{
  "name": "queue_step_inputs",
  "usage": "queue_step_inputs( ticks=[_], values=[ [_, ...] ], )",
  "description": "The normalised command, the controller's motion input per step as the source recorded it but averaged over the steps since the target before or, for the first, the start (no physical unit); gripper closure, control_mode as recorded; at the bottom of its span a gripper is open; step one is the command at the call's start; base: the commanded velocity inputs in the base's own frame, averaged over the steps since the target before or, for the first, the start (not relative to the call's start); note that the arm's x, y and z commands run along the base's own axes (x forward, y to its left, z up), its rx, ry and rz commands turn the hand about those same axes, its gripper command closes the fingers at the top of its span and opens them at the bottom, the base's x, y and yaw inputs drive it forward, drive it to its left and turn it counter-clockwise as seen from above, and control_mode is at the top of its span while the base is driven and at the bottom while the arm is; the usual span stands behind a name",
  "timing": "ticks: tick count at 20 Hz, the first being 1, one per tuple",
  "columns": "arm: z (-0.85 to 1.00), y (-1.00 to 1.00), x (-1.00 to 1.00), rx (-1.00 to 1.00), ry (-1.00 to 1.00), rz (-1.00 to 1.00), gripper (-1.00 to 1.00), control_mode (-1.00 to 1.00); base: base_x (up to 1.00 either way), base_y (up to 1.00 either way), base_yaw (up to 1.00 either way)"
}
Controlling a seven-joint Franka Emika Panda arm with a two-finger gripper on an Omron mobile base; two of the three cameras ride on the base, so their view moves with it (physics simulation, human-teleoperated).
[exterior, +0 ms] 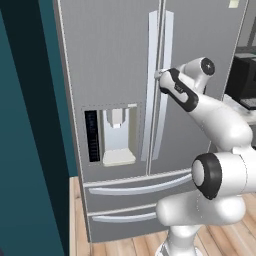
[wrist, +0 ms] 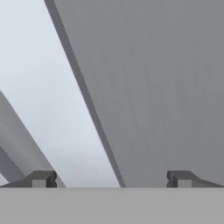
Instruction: Take the cupcakes from the fridge and place them on the empty tray on the dining counter.
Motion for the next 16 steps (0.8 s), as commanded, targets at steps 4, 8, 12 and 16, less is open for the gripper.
queue_step_inputs(
  ticks=[4, 8, 12, 16],
  values=[
    [0.0, 0.0, 0.05, 0.03, 0.0, 0.0, -1.0, -1.0, 0.0, 0.0, 0.0],
    [0.0, 0.0, 0.13, 0.03, 0.0, 0.01, -1.0, -1.0, 0.0, 0.0, 0.0],
    [0.0, 0.07, 0.09, 0.05, 0.0, 0.05, -1.0, -1.0, 0.0, 0.0, 0.0],
    [0.0, 0.2, 0.0, 0.08, 0.0, 0.11, -1.0, -1.0, 0.0, 0.0, 0.0]
  ],
)
